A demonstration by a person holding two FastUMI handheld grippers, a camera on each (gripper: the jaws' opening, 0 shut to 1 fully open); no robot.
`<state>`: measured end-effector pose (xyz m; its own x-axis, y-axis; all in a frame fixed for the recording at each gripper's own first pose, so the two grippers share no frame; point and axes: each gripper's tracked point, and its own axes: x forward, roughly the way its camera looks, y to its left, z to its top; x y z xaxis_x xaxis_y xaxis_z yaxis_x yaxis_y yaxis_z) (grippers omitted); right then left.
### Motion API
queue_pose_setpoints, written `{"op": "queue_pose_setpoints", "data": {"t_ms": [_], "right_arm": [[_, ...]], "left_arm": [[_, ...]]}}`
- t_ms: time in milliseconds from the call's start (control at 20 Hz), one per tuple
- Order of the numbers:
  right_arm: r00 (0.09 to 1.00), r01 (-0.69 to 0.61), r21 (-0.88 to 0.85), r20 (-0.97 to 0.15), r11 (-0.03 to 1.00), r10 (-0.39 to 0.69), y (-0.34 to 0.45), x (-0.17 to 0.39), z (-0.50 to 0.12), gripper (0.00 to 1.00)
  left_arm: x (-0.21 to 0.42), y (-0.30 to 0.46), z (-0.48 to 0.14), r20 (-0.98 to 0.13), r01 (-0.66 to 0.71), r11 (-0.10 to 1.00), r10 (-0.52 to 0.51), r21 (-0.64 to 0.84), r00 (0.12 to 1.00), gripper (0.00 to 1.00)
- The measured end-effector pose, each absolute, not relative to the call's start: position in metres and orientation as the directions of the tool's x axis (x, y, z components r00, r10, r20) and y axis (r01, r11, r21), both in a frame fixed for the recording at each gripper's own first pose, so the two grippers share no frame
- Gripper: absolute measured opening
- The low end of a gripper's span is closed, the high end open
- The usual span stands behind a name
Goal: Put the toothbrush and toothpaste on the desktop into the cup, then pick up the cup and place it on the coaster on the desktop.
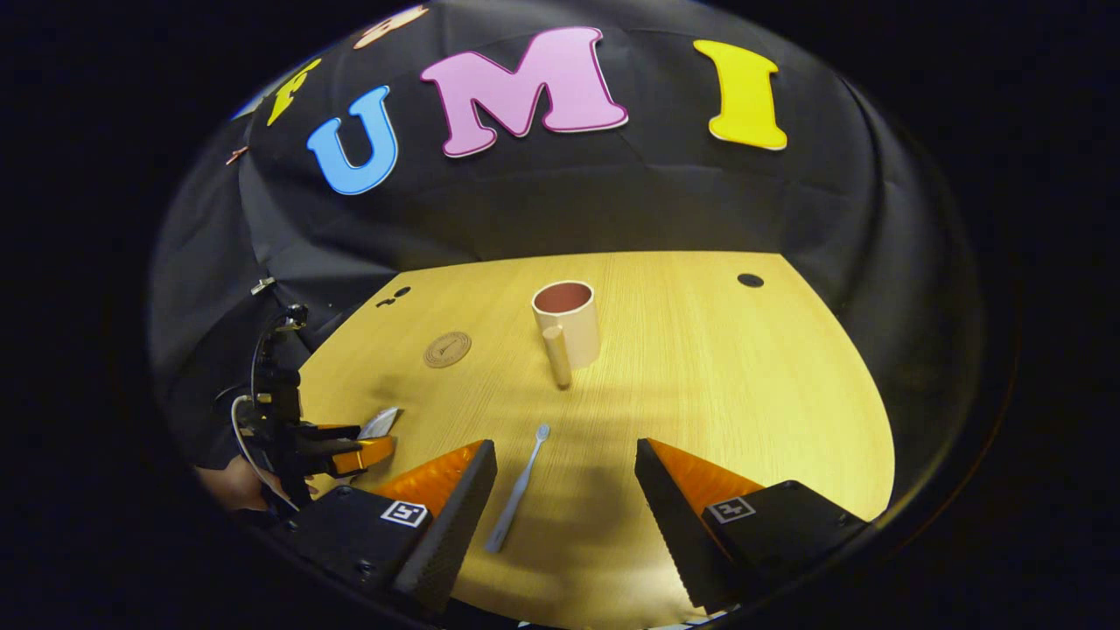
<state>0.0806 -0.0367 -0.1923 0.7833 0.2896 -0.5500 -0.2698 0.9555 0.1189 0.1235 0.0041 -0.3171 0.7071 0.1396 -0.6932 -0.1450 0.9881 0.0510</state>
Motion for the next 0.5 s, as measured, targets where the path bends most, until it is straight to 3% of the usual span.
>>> {"op": "queue_pose_setpoints", "data": {"t_ms": [150, 200, 250, 500], "right_arm": [[0.752, -0.232, 0.173, -0.592, 0.957, 0.290, -0.031, 0.077, -0.210, 0.99], [0.738, -0.224, 0.185, -0.608, 0.957, 0.291, -0.028, 0.075, -0.216, 0.99], [0.726, -0.219, 0.190, -0.623, 0.957, 0.290, -0.025, 0.073, -0.221, 0.99], [0.681, -0.233, 0.160, -0.678, 0.959, 0.278, -0.011, 0.066, -0.242, 1.00]], "left_arm": [[0.128, -0.002, -0.319, -0.679, -0.161, 0.985, 0.155, 0.054, 0.718, 0.67], [0.126, -0.003, -0.317, -0.676, -0.167, 0.984, 0.163, 0.060, 0.719, 0.52], [0.127, -0.005, -0.319, -0.673, -0.167, 0.984, 0.165, 0.062, 0.721, 0.56], [0.127, -0.011, -0.318, -0.704, -0.125, 0.990, 0.137, 0.069, 0.697, 0.36]]}}
